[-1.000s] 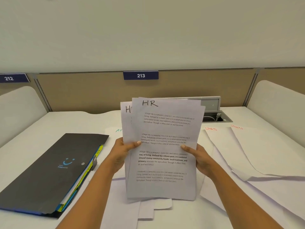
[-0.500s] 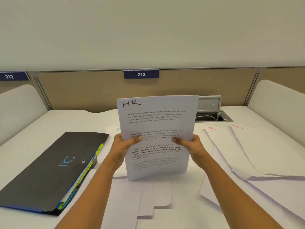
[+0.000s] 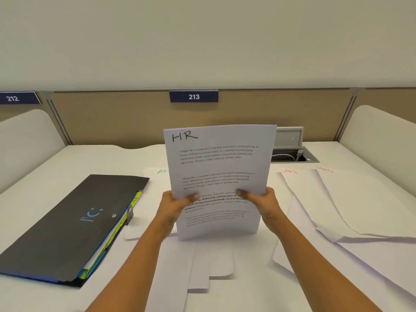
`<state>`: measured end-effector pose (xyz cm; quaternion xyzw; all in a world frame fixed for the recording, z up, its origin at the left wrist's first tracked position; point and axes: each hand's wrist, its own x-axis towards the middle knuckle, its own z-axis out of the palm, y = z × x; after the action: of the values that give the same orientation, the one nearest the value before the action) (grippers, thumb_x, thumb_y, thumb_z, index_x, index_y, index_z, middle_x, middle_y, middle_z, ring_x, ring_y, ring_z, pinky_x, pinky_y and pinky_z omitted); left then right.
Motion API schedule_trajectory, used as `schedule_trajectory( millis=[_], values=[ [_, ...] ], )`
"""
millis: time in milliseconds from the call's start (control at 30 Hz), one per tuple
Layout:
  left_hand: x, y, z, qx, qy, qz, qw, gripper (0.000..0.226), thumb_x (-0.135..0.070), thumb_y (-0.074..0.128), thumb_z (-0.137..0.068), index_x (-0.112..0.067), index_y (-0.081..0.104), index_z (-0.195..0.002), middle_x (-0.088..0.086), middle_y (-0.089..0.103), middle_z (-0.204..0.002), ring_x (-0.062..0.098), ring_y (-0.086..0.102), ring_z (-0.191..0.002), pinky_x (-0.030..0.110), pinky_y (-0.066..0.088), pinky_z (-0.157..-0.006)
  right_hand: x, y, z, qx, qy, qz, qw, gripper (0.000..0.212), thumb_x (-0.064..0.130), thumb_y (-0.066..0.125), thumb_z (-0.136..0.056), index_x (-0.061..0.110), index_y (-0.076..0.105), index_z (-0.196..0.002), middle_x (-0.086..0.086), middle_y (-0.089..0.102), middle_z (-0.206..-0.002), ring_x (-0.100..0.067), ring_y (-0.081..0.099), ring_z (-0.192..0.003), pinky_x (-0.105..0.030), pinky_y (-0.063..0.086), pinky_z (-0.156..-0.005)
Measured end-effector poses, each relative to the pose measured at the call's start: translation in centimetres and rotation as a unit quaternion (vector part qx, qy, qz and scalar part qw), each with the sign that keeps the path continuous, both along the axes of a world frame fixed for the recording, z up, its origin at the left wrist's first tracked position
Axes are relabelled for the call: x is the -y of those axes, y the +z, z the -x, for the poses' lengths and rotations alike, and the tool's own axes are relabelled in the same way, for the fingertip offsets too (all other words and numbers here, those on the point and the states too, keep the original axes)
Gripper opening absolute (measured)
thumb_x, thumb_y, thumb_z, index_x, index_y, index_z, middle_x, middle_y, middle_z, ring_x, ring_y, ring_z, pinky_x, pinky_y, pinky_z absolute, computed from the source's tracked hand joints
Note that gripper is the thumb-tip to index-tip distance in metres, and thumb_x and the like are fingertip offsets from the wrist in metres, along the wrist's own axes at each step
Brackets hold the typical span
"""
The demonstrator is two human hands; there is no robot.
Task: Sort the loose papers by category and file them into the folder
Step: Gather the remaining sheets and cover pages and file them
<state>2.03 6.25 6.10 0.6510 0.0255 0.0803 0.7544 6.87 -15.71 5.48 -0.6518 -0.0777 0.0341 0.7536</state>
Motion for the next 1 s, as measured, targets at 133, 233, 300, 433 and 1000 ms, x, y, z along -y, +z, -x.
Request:
schedule_trajectory(
  millis=[133, 233, 300, 433, 1000],
  values=[
    [0.1, 0.0, -0.1, -0.006, 0.013, 0.003, 1.000, 0.031, -0.017, 0.073, -0.057, -0.018, 0.068, -0.087, -0.007, 0.074, -0.079, 0.010, 0.070, -0.072, 0.024, 0.057, -0.062, -0.3, 0.3, -0.1, 0.006, -0.003, 0.001, 1.000, 0.032, 0.019, 0.078, -0.054, 0.020, 0.071, -0.085, 0.003, 0.075, -0.081, -0.018, 0.069, -0.076, -0.035, 0.057, -0.073],
    [-0.2, 0.6, -0.4, 0.007, 0.022, 0.002, 1.000, 0.029, -0.017, 0.073, -0.056, -0.018, 0.068, -0.085, -0.007, 0.074, -0.078, 0.010, 0.069, -0.071, 0.027, 0.058, -0.067, -0.4, 0.6, -0.5, 0.012, -0.004, -0.012, 1.000, 0.031, 0.018, 0.079, -0.055, 0.018, 0.071, -0.085, 0.002, 0.075, -0.082, -0.019, 0.069, -0.076, -0.038, 0.057, -0.076],
    [-0.2, 0.1, -0.2, 0.003, 0.025, 0.000, 1.000, 0.030, -0.017, 0.074, -0.056, -0.019, 0.069, -0.086, -0.008, 0.074, -0.078, 0.009, 0.069, -0.072, 0.025, 0.058, -0.065, -0.5, 0.1, -0.3, 0.003, -0.005, -0.013, 1.000, 0.033, 0.018, 0.079, -0.054, 0.018, 0.071, -0.086, 0.003, 0.075, -0.083, -0.021, 0.069, -0.079, -0.038, 0.057, -0.078],
    [0.2, -1.8, 0.7, -0.036, 0.042, 0.006, 0.998, 0.024, -0.008, 0.077, -0.070, -0.020, 0.068, -0.088, -0.011, 0.074, -0.075, 0.014, 0.067, -0.079, 0.025, 0.053, -0.067, -0.7, -1.9, 0.6, -0.018, 0.006, 0.007, 1.000, 0.036, 0.019, 0.079, -0.054, 0.021, 0.071, -0.089, 0.005, 0.075, -0.087, -0.023, 0.068, -0.091, -0.037, 0.053, -0.086],
    [-0.1, -1.5, 1.4, -0.092, 0.082, 0.005, 0.992, 0.009, -0.014, 0.067, -0.082, -0.018, 0.065, -0.089, 0.004, 0.070, -0.089, 0.023, 0.067, -0.083, 0.038, 0.056, -0.076, -1.3, -1.7, 0.9, -0.036, -0.001, 0.030, 0.999, 0.013, 0.018, 0.072, -0.080, 0.018, 0.068, -0.093, -0.001, 0.074, -0.089, -0.021, 0.070, -0.081, -0.029, 0.057, -0.067]
  ],
)
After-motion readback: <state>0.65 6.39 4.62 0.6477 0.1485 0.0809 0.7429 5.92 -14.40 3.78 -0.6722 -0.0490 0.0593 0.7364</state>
